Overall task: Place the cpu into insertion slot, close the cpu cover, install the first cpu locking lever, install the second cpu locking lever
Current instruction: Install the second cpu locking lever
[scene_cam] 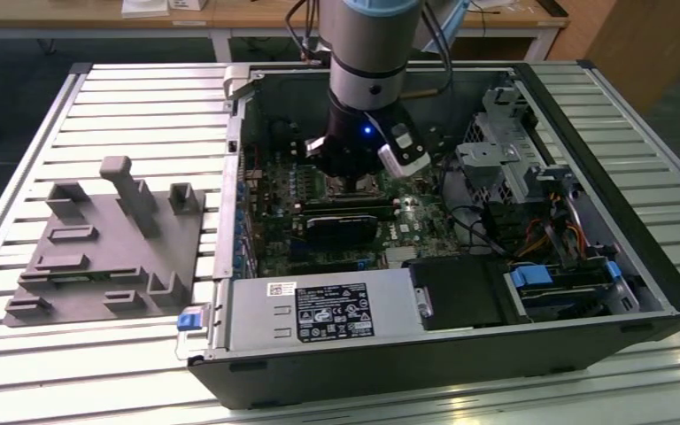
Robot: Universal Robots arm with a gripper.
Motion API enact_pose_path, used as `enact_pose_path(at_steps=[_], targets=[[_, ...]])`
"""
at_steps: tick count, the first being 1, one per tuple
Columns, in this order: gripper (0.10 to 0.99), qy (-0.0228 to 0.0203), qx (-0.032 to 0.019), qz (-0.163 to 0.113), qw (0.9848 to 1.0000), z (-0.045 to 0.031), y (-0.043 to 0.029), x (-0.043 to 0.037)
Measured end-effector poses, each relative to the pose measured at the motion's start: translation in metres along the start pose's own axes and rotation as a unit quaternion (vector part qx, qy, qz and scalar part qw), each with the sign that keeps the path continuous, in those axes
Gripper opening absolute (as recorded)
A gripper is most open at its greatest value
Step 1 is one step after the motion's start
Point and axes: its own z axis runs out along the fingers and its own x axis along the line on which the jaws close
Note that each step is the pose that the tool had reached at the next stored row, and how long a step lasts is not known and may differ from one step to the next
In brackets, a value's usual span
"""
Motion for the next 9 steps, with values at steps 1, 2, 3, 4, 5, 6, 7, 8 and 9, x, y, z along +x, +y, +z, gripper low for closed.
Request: enact_pose_path(at_steps=[1,2,3,4,5,6,7,8,9], targets=[[0.106,0.0000,-0.0001,0.000,1.0000,0.0001,-0.0006,0.0014],[0.106,-0.0001,-0.0002,0.000,1.0000,0.0003,-0.0012,0.0029],[0.106,0.0000,-0.0004,0.000,1.0000,0.0005,-0.0016,0.0045],[0.106,-0.0001,-0.0008,0.000,1.0000,0.0014,-0.0018,0.0053],[0.106,-0.0001,-0.0009,0.000,1.0000,0.0026,-0.0019,0.0057],[0.106,-0.0001,-0.0009,0.000,1.0000,0.0042,-0.0021,0.0060],[0.106,0.0000,-0.0010,0.000,1.0000,0.0060,-0.0023,0.0062],[0.106,0.0000,-0.0011,0.000,1.0000,0.0079,-0.0025,0.0062],[0.106,0.0000,-0.0014,0.000,1.0000,0.0097,-0.0027,0.0062]])
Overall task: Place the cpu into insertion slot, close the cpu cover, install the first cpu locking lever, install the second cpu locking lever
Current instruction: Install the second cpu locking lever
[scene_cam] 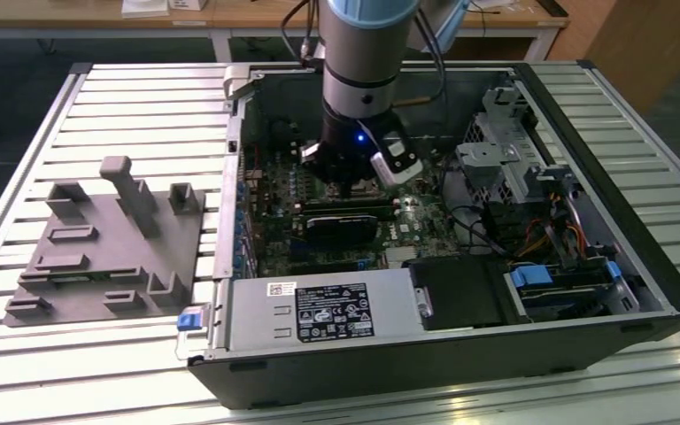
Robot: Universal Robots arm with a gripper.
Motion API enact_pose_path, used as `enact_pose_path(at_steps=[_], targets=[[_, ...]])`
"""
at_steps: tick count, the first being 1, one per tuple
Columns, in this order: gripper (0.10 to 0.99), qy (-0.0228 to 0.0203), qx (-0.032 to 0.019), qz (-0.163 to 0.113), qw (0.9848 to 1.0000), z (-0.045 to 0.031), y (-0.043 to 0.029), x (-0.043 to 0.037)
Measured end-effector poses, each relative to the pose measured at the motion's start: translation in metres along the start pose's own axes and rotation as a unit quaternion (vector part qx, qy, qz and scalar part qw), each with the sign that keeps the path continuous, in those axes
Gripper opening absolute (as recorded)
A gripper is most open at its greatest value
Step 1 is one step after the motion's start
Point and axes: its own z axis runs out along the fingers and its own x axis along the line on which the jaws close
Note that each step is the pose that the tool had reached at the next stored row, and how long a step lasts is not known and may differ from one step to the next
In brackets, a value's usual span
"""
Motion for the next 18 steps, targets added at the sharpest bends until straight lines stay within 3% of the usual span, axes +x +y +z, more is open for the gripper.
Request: enact_pose_path(at_steps=[3,6,7,14,18], targets=[[0.106,-0.0001,-0.0056,0.000,1.0000,0.0034,-0.0005,0.0001],[0.106,-0.0007,-0.0238,0.001,0.9997,0.0039,-0.0007,0.0010],[0.106,-0.0008,-0.0275,0.001,0.9996,0.0039,-0.0014,0.0015],[0.106,-0.0010,-0.0297,0.002,0.9996,0.0050,-0.0092,0.0060],[0.106,-0.0010,-0.0320,0.002,0.9995,0.0067,-0.0099,0.0094]])
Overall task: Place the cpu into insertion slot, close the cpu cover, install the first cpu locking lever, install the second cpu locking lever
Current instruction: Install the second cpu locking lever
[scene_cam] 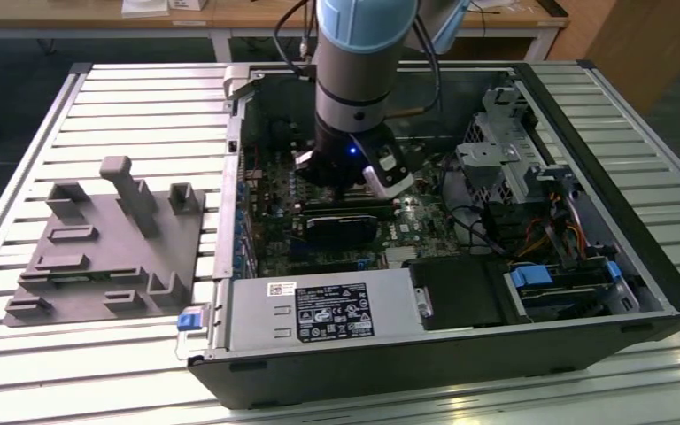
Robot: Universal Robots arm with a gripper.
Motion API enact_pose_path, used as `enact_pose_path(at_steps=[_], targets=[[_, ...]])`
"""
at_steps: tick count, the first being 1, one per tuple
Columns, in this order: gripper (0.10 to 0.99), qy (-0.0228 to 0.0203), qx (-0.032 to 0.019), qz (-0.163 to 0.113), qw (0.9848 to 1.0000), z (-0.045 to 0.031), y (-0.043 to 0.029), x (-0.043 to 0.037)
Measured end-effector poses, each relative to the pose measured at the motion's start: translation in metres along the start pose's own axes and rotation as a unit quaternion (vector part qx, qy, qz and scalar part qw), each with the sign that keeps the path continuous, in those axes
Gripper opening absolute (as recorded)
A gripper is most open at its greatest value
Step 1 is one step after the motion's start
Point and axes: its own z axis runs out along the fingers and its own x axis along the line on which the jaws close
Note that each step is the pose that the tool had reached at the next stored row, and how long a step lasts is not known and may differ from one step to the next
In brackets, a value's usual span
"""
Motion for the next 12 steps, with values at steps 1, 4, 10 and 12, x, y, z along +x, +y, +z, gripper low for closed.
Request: enact_pose_path(at_steps=[1,4,10,12], targets=[[0.106,0.0001,-0.0009,0.000,1.0000,0.0004,-0.0001,0.0013],[0.106,0.0000,-0.0022,0.000,1.0000,0.0030,-0.0005,0.0028],[0.106,-0.0002,-0.0114,0.000,0.9999,0.0081,-0.0016,0.0038],[0.106,-0.0004,-0.0209,0.000,0.9998,0.0079,-0.0034,0.0048]])
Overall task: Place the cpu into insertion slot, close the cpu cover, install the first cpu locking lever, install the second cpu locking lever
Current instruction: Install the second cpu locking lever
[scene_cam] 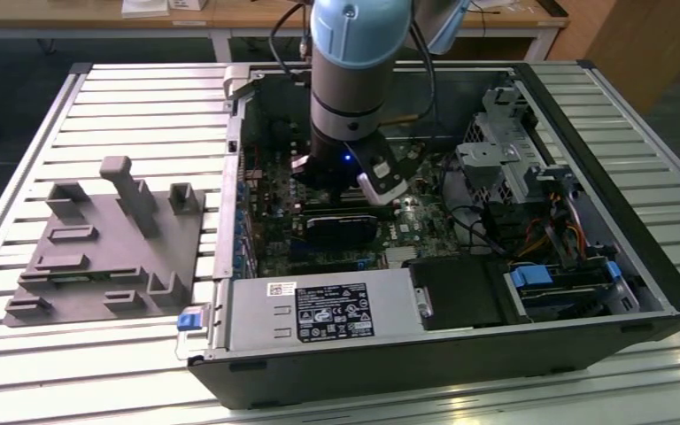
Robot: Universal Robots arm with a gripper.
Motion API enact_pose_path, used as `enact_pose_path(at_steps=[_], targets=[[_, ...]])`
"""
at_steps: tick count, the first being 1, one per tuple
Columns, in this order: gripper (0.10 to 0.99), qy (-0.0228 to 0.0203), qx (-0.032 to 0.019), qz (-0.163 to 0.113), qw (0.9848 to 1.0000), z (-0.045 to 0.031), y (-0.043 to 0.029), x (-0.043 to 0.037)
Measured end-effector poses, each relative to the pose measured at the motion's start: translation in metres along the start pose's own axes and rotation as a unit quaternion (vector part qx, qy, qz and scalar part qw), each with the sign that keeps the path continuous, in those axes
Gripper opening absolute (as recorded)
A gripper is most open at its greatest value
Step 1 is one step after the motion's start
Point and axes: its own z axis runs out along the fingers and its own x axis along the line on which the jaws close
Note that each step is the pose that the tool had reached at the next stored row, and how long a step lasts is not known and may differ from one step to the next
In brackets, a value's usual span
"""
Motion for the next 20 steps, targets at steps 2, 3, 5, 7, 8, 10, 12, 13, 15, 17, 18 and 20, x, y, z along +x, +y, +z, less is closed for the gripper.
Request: enact_pose_path(at_steps=[2,3,5,7,8,10,12,13,15,17,18,20], targets=[[0.106,-0.0001,-0.0053,0.000,1.0000,-0.0002,-0.0019,0.0004],[0.106,-0.0002,-0.0076,0.000,1.0000,-0.0004,-0.0029,0.0005],[0.106,-0.0002,-0.0109,0.000,0.9999,-0.0008,-0.0051,0.0010],[0.106,-0.0003,-0.0142,0.000,0.9999,-0.0011,-0.0068,0.0016],[0.106,-0.0003,-0.0154,0.000,0.9999,-0.0012,-0.0076,0.0018],[0.106,-0.0004,-0.0166,0.000,0.9999,-0.0014,-0.0094,0.0026],[0.106,-0.0005,-0.0172,0.000,0.9999,-0.0012,-0.0101,0.0037],[0.106,-0.0005,-0.0178,0.000,0.9998,-0.0007,-0.0102,0.0044],[0.106,-0.0006,-0.0197,0.000,0.9998,0.0009,-0.0106,0.0050],[0.106,-0.0006,-0.0225,0.000,0.9997,0.0028,-0.0110,0.0056],[0.106,-0.0006,-0.0243,0.000,0.9997,0.0037,-0.0112,0.0059],[0.106,-0.0007,-0.0288,0.000,0.9996,0.0049,-0.0114,0.0063]])
